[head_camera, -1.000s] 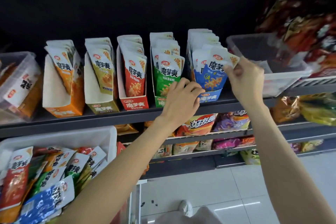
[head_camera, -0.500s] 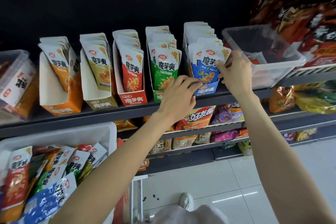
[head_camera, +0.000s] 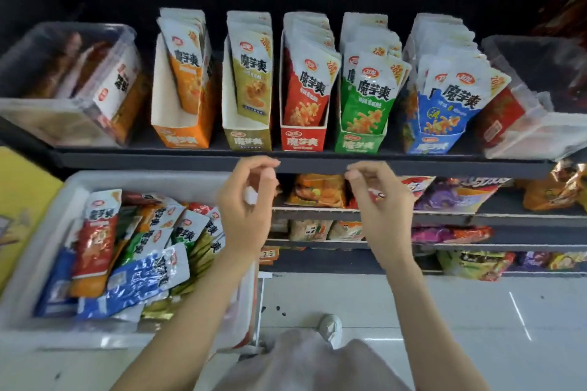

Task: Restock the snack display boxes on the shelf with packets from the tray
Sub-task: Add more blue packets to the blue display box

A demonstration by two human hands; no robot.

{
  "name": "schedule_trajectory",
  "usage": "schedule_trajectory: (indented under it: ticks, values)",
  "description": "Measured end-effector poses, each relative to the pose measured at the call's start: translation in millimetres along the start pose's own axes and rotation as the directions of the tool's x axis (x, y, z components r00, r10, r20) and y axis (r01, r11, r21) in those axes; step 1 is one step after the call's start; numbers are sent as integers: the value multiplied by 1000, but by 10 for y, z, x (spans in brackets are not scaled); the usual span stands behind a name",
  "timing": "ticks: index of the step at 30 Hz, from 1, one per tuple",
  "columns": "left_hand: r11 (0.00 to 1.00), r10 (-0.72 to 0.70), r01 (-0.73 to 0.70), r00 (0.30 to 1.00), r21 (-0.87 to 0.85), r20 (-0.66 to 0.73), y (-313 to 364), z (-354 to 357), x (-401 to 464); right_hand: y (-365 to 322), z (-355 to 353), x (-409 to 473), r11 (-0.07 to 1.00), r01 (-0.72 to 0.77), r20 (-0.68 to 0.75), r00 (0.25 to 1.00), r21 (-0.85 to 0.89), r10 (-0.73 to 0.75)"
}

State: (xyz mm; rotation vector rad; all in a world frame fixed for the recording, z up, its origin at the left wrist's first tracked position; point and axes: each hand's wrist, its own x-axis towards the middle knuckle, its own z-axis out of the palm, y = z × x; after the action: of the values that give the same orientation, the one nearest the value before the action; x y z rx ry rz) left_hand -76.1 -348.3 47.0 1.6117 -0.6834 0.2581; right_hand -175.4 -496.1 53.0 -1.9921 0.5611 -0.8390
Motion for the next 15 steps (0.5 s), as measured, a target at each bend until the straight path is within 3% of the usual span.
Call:
schedule_trajectory:
  ticks: [2, 4, 7, 9, 11, 15]
  values:
    - [986, -154, 157, 987, 56, -50, -151, -370, -114, -67, 314, -117, 998, 54, 190, 981, -28, -48]
    - [932, -277, 267, 961, 246, 6, -377, -774, -240, -133, 645, -225, 990, 128, 374, 922, -59, -97]
    - [749, -368, 204, 919, 630, 141, -762, -1406, -455, -190, 1140, -375, 967, 241, 609, 780, -81, -143]
    - [610, -465, 123, 856, 783, 228, -963, -1741, -585, -215, 1465, -472, 947, 301, 734, 667, -110, -127]
    - [507, -593, 109, 764, 855, 254, -1078, -1974, -688, -251, 1785, -559, 920, 351, 830, 555, -173, -55]
    - [477, -708, 153, 650, 865, 276, -1145, -2211, -796, -292, 2251, -732, 781, 555, 930, 358, -287, 87]
